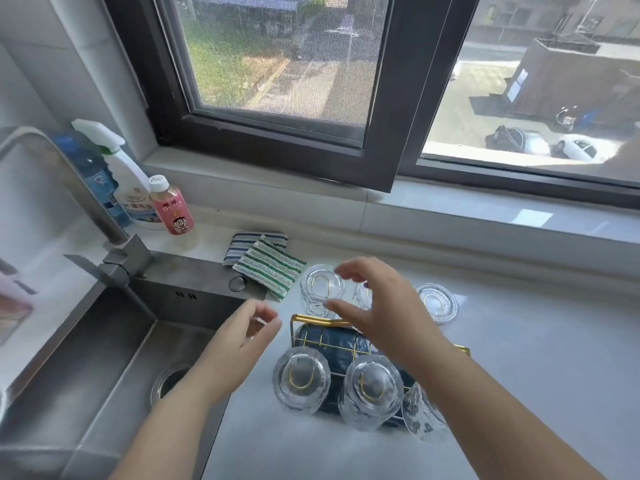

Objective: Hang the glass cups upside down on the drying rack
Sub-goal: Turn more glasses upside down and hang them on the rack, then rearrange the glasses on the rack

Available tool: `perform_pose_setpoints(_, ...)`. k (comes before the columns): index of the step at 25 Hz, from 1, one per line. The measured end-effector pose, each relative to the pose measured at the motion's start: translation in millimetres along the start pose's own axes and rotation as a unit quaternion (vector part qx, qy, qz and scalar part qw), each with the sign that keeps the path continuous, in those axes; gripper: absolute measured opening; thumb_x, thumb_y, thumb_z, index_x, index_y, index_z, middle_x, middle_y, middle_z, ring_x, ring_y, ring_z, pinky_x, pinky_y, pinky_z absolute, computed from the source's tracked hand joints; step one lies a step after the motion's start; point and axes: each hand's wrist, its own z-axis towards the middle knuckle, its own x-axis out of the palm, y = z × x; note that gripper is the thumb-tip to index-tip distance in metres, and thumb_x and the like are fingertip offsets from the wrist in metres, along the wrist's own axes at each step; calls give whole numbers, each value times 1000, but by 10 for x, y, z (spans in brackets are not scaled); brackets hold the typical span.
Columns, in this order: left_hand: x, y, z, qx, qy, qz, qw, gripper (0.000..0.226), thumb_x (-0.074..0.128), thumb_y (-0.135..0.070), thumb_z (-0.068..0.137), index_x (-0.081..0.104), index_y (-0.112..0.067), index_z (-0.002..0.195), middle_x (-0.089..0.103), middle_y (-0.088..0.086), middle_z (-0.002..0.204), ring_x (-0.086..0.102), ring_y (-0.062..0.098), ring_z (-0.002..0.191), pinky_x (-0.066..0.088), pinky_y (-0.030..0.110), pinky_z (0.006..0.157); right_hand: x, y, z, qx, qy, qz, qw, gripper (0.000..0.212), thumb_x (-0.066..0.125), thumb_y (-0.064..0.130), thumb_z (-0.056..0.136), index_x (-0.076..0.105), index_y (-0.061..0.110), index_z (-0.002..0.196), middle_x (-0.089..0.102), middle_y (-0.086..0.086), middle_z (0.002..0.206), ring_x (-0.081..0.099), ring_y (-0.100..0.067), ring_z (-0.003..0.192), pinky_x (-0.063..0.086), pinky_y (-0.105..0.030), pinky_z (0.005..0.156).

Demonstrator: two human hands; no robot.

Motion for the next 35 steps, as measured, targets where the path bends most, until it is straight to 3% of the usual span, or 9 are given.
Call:
perform_pose_setpoints(3, 10, 69, -345, -13, 112, 17, 994, 66, 78, -54, 49, 46, -52, 107, 54, -31, 113, 47, -13, 108, 37, 9, 89, 85, 92, -368, -33, 35, 2, 999, 40, 73, 41, 70, 58, 28, 104, 58, 15, 94, 51, -3, 86, 43, -20, 79)
perform_pose_setpoints(6, 184, 119, -486, -11, 143, 40, 989, 96, 87, -46, 42, 33, -56, 121, 46, -34, 125, 36, -16, 119, 32, 13, 94, 269, 88, -621, -37, 117, -61, 991, 58, 70, 54, 64, 49, 34, 114, 59, 13, 112, 50, -8, 101, 40, -24, 85)
perform_pose_setpoints(10, 333, 148, -484, 5, 63, 5, 998, 76, 85, -31, 57, 42, -53, 115, 51, -38, 115, 43, -11, 115, 35, 8, 87, 470, 23, -635, -10, 147, -134, 980, 81, 67, 62, 62, 32, 32, 129, 56, 7, 122, 48, -17, 112, 29, -27, 94)
perform_pose_setpoints(15, 358, 181, -463, 15, 43, 1, 999, 71, 85, -29, 58, 46, -50, 113, 53, -38, 113, 45, -15, 112, 35, 5, 86, 523, -20, -594, 15, 111, -116, 987, 88, 73, 60, 56, 30, 35, 129, 62, 4, 117, 45, -19, 110, 18, -23, 89)
perform_pose_setpoints(18, 357, 184, -444, 14, 42, 1, 999, 71, 85, -33, 57, 46, -51, 114, 53, -38, 113, 44, -15, 112, 36, 10, 88, 518, -47, -573, 16, 120, -121, 985, 90, 73, 61, 57, 29, 34, 131, 62, 5, 120, 46, -18, 114, 19, -26, 96)
perform_pose_setpoints(26, 339, 166, -454, 1, 48, -2, 999, 73, 83, -50, 51, 45, -54, 114, 53, -38, 114, 46, -12, 113, 36, 13, 88, 538, -60, -559, 21, 116, -99, 988, 85, 75, 57, 57, 32, 33, 126, 63, 7, 118, 49, -18, 112, 17, -27, 95)
perform_pose_setpoints(30, 340, 154, -467, -2, 52, 9, 999, 76, 85, -42, 56, 42, -52, 117, 53, -36, 116, 43, -15, 113, 36, 16, 92, 521, -52, -562, 17, 130, -102, 986, 89, 73, 61, 56, 30, 32, 128, 61, 8, 121, 49, -18, 113, 21, -30, 101)
perform_pose_setpoints(33, 323, 100, -513, -3, 62, 39, 997, 90, 85, -36, 57, 31, -53, 127, 40, -39, 127, 34, -19, 116, 29, 16, 97, 369, -106, -624, 16, 144, -106, 984, 94, 74, 60, 54, 30, 33, 132, 55, 8, 129, 46, -17, 119, 24, -29, 103)
perform_pose_setpoints(35, 301, 16, -546, 6, 67, 86, 994, 101, 83, -40, 58, 17, -53, 134, 28, -39, 131, 25, -15, 122, 22, 17, 101, 189, -210, -727, 35, 143, -80, 986, 92, 78, 53, 54, 32, 36, 133, 49, 11, 134, 42, -11, 122, 29, -21, 97)
